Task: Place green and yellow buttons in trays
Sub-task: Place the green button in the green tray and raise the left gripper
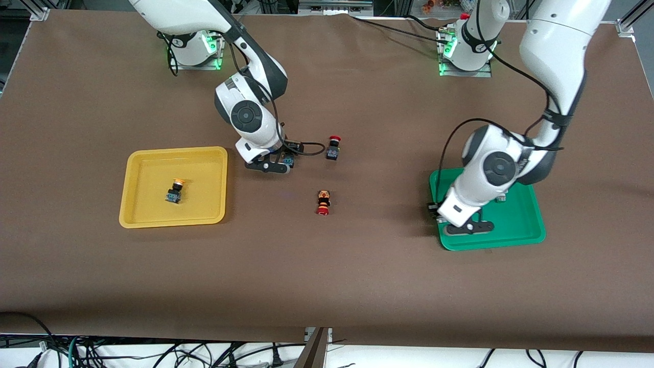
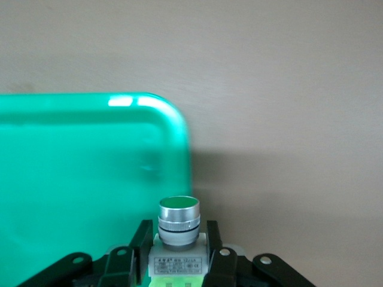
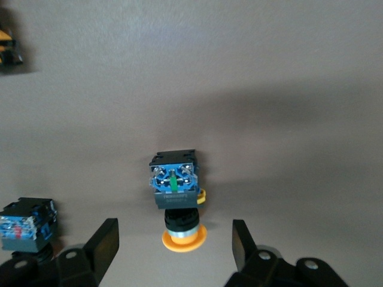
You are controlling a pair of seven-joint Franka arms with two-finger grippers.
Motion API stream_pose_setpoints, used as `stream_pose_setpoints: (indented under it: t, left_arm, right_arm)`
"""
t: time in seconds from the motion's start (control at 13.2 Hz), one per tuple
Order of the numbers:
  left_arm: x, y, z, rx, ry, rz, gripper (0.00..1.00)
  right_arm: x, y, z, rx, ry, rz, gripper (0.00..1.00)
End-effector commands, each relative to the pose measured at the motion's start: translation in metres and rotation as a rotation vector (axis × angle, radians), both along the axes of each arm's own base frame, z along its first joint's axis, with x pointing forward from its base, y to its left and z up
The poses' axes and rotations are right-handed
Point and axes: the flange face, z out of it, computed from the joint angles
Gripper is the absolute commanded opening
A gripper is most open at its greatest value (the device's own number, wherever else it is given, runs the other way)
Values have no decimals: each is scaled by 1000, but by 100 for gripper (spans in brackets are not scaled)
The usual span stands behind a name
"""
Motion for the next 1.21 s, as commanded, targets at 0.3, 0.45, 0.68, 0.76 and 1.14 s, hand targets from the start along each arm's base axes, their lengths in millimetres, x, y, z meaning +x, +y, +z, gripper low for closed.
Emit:
stream_pose_setpoints:
  t: [0.3, 0.45, 0.68, 0.76, 1.14]
  left_arm:
    - [-24, 77, -34, -14, 87, -144, 20]
    - [-28, 75, -37, -11, 101, -124, 68]
    - [-20, 65, 6, -5, 56, -81, 100]
    - [-15, 56, 36, 7, 42, -95, 100]
    - [-20, 35, 185, -16, 116, -80, 100]
  right_arm:
    - [-19, 16, -16, 7, -15, -31, 76]
    - [-16, 11, -18, -2, -18, -25, 76]
    - [-15, 6, -30, -24, -21, -5, 76]
    - [-12, 4, -33, -24, -31, -6, 76]
    - [-10, 4, -38, -17, -39, -11, 60]
